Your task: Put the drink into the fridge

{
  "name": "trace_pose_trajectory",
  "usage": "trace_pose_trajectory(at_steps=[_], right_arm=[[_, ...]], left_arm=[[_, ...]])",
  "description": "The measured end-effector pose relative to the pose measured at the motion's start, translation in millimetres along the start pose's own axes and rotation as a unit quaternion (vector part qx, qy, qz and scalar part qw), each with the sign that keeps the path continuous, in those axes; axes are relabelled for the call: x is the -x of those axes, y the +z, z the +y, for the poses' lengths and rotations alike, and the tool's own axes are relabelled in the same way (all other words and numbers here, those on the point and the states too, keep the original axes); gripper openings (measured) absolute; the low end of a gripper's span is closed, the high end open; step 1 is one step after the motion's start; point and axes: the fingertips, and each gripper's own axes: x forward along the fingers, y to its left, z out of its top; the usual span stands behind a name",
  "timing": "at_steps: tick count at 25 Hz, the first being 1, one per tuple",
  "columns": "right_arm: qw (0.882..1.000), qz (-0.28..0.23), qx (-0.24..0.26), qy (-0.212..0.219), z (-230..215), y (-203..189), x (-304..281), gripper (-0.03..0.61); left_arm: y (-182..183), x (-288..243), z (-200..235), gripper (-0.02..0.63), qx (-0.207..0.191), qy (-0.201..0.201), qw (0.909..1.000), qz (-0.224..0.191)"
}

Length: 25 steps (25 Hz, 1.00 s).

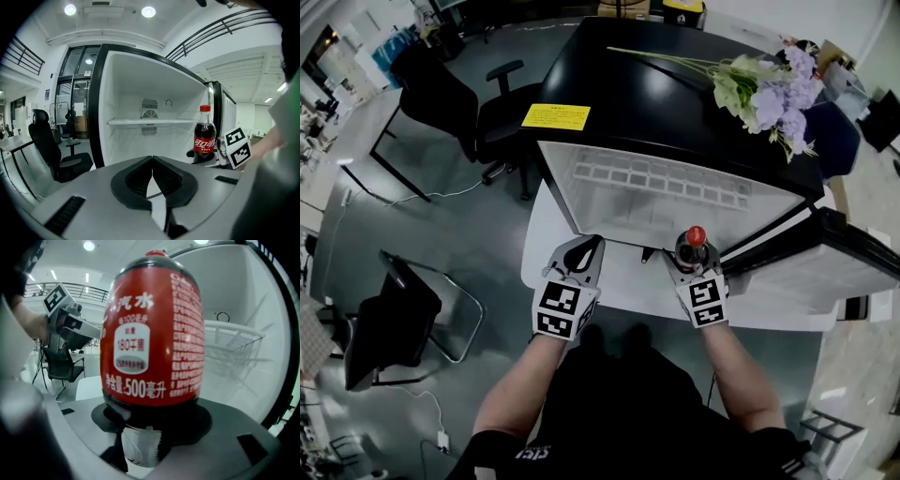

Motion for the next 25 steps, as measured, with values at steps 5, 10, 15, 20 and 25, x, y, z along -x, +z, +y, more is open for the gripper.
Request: trace_pose_trajectory(at_steps=[5, 10, 15, 20, 25], right_arm=[[0.999, 0.025, 0.030, 0.017, -9.7, -12.4, -33.1, 0.262], [0.996, 0.044, 0.069, 0.042, -5.6, -19.6, -61.8, 0.262], [0.988, 0.092, 0.114, 0.051, -6.0, -37.4, -83.1, 0.262], [0.981, 0.118, 0.141, 0.063, -2.8, -45.2, -93.8, 0.264], [0.971, 0.122, 0.190, 0.078, 5.8, -42.7, -104.3, 0.267]], left_arm=[[-10.7, -12.4, 3.1, 0.018, 0.013, 0.022, 0.9997, 0.002], [-18.1, -17.7, 14.7, 0.018, 0.022, 0.035, 0.9991, 0.001], [-27.8, -21.5, 32.4, 0.018, 0.040, 0.048, 0.9980, 0.008], [-36.2, -23.3, 45.0, 0.018, 0.057, 0.053, 0.9969, 0.015], [-36.1, -20.7, 55.6, 0.018, 0.070, 0.055, 0.9958, 0.019]])
